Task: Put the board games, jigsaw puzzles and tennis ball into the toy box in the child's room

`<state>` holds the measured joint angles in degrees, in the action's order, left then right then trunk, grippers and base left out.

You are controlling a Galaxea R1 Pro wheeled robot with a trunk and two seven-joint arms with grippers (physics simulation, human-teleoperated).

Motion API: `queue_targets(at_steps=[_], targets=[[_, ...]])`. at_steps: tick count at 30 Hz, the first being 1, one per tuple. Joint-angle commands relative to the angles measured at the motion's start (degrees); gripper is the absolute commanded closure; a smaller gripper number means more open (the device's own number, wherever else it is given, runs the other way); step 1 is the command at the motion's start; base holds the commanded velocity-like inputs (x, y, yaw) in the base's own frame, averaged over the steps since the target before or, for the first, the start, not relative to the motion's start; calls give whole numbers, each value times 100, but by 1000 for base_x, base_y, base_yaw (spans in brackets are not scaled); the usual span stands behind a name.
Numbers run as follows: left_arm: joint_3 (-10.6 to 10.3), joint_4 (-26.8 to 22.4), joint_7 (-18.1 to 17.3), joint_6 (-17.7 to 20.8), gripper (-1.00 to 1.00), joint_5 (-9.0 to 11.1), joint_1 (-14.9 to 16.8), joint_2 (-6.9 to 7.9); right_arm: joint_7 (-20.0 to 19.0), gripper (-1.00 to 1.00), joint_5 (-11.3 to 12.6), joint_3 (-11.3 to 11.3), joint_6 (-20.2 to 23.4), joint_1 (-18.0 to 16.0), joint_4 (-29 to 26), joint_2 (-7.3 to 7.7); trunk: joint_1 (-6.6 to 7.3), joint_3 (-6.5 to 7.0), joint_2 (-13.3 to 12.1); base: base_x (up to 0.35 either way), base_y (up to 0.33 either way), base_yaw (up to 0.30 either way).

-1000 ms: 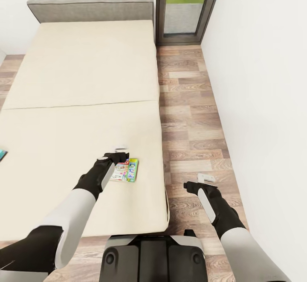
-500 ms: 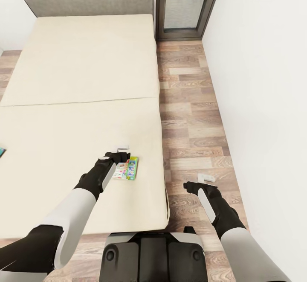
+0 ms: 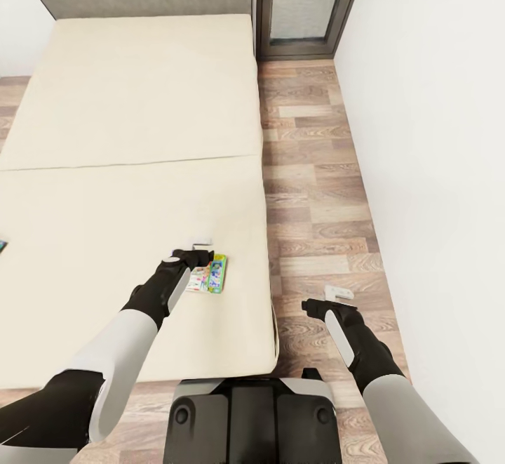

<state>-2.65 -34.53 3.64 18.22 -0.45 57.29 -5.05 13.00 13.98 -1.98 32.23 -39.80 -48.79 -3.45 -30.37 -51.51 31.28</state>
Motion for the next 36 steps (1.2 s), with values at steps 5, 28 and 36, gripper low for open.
queue_targets(at_steps=[5,28,36], targets=[[-18,-16,31,-98,-100,-20,13,9,54,-100,42,-20,15,-1,-8,3,-2,-13,7,0,0,0],[-15,-13,31,-416,-100,-171,28,-7,50,-100,47,-27,18,-1,-8,2,-2,-24,7,0,0,0],[-20,-11,31,-409,-100,-174,28,-13,50,-100,52,-37,20,-1,-8,2,-2,-77,7,0,0,0]])
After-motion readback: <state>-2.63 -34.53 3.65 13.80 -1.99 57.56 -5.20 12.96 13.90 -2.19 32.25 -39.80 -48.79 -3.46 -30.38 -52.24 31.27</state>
